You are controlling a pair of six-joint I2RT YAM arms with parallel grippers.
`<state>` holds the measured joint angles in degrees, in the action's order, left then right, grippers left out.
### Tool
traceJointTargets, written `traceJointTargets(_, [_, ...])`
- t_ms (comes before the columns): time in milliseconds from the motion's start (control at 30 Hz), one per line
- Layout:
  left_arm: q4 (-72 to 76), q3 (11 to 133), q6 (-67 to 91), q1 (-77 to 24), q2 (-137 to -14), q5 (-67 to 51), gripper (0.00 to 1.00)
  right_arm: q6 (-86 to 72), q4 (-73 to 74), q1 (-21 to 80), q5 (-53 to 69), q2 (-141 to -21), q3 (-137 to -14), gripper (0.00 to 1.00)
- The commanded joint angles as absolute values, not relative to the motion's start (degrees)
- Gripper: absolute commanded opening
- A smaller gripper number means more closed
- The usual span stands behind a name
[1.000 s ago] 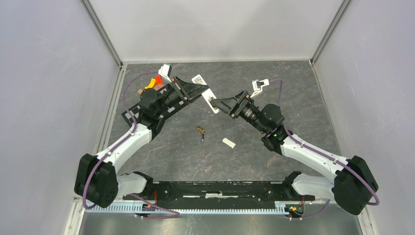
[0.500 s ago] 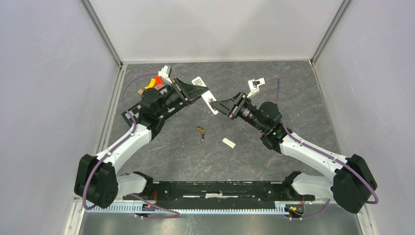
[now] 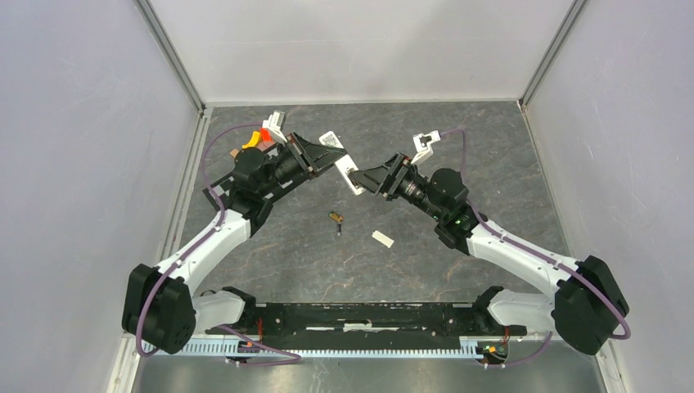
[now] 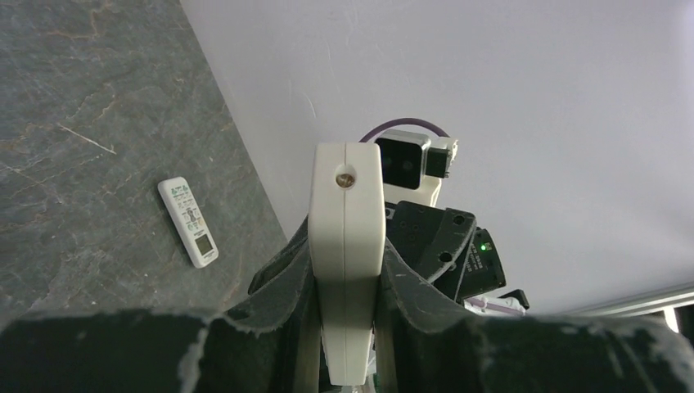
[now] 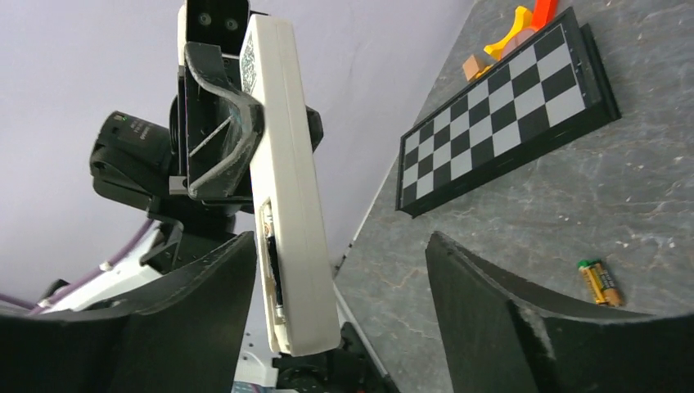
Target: Load the batteries into the remote control
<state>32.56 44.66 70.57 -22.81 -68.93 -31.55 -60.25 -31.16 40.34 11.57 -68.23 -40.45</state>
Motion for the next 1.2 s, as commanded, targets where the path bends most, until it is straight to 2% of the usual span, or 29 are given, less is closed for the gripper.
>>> traceJointTargets(0, [30.59,43.72,65.41,-21.18,-65.59,-30.3,0.02,-56.07,-33.13,39.95,11.95,-65.52,-40.25,0.85])
traceJointTargets(133, [23.42,41.96,61.94,-18.62,-62.88,-29.22,0.02,-51.92,-32.95,38.99,12.78,-62.43,-38.69,0.87])
traceJointTargets(267, [7.53,42.02,53.9,-15.39,-57.57,-24.32,0.02,-39.07,-21.0,38.48,13.18,-62.27,-41.48,0.78])
traceJointTargets(400, [-10.37,43.33,44.15,-14.7,-50.62,-13.31,0.02,-21.35,-6.42,38.78,11.04,-69.25,-47.25,0.6])
traceJointTargets(467, [-15.39,43.76,41.58,-14.68,-48.03,-9.1,0.02,-14.57,-1.67,40.59,8.3,-74.94,-50.44,0.58])
traceJointTargets(567, [-19.88,44.58,39.35,-14.64,-45.07,-5.11,0.02,-8.72,6.73,45.68,-1.93,-83.51,-57.83,0.6])
traceJointTargets(733, [-23.8,46.17,36.89,-14.59,-41.06,1.94,0.02,-15.44,16.51,51.28,-10.18,-96.06,-67.98,0.59])
traceJointTargets(933, [-24.01,46.03,35.9,-14.59,-39.21,4.57,0.02,-25.8,18.84,54.52,-13.02,-102.83,-70.18,0.61])
traceJointTargets(1167, [-23.34,45.4,35.62,-14.59,-39.31,3.61,0.02,-28.83,17.27,56.51,-13.28,-106.65,-72.58,0.61])
